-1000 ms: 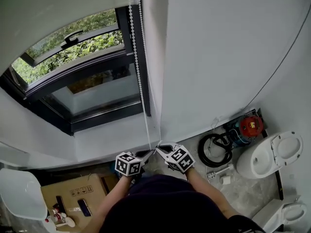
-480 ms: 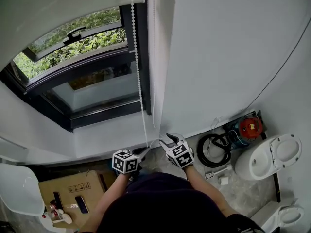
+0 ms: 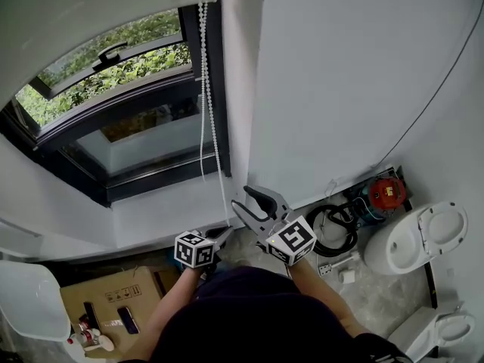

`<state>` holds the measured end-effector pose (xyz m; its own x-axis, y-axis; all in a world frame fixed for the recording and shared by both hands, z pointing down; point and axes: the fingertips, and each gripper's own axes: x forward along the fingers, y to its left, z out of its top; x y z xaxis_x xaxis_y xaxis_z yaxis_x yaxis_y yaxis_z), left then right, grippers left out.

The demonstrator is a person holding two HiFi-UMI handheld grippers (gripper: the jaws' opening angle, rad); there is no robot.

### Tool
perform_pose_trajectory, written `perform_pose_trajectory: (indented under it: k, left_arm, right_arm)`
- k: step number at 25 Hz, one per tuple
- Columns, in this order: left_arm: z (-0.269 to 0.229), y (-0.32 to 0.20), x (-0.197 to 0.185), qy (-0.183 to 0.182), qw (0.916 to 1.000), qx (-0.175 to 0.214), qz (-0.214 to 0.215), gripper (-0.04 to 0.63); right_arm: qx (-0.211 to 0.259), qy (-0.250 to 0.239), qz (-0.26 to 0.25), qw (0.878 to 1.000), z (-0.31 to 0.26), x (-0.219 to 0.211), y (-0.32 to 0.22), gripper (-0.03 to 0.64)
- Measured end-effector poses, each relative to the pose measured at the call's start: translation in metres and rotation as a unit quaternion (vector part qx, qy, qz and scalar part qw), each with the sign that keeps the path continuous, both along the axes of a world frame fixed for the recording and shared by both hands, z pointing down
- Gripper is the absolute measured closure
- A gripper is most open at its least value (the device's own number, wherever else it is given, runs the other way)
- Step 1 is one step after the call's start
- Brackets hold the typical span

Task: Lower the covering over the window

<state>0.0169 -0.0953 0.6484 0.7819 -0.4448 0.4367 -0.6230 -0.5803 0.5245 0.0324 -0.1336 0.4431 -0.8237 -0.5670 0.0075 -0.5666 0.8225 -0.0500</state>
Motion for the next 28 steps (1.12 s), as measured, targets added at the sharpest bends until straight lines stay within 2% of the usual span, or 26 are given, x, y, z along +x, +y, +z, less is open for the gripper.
perform_pose_trajectory:
  k: [3, 9, 12, 13, 18, 22, 24, 26, 28]
  left_arm:
    - [0.0, 0.001, -0.003, -0.001, 1.0, 0.0, -0.004, 0.584]
    - [-0.007, 0.005, -0.009, 0.014, 0.9995, -0.003, -0.028, 0.584]
    - [-0.005, 0.008, -0.011, 0.011, 0.9996, 0.002, -0.028, 0.584]
    - [-0.004, 0.009, -0.012, 0.008, 0.9996, 0.005, -0.027, 0.584]
    - [-0.004, 0.012, -0.014, 0.009, 0.9994, 0.002, -0.034, 0.584]
    - [0.005, 0.027, -0.006, -0.006, 0.9999, -0.014, -0.006, 0.584]
    - [0.006, 0.029, -0.002, -0.008, 0.9999, -0.014, 0.001, 0.584]
    - [0.005, 0.026, -0.001, -0.014, 0.9999, -0.006, 0.004, 0.584]
    - [-0.008, 0.022, 0.002, 0.003, 0.9997, 0.025, -0.001, 0.584]
  right_arm:
    - [0.035, -0.004, -0.051, 0.998, -0.026, -0.023, 0.014, 0.474]
    - [0.044, 0.039, -0.071, 0.996, -0.03, -0.046, 0.012, 0.508]
    - [0.043, 0.054, -0.077, 0.995, -0.031, -0.052, 0.011, 0.56]
    - [0.038, 0.055, -0.079, 0.995, -0.031, -0.053, 0.011, 0.584]
    - [-0.021, 0.024, -0.08, 0.996, -0.027, -0.051, 0.008, 0.601]
    - [-0.056, 0.061, -0.079, 0.993, -0.01, -0.051, 0.005, 0.603]
    - [-0.065, 0.057, -0.073, 0.994, -0.009, -0.048, 0.003, 0.603]
    - [-0.074, 0.051, -0.073, 0.993, -0.01, -0.046, 0.001, 0.603]
    - [-0.084, 0.049, -0.075, 0.992, -0.009, -0.044, -0.002, 0.603]
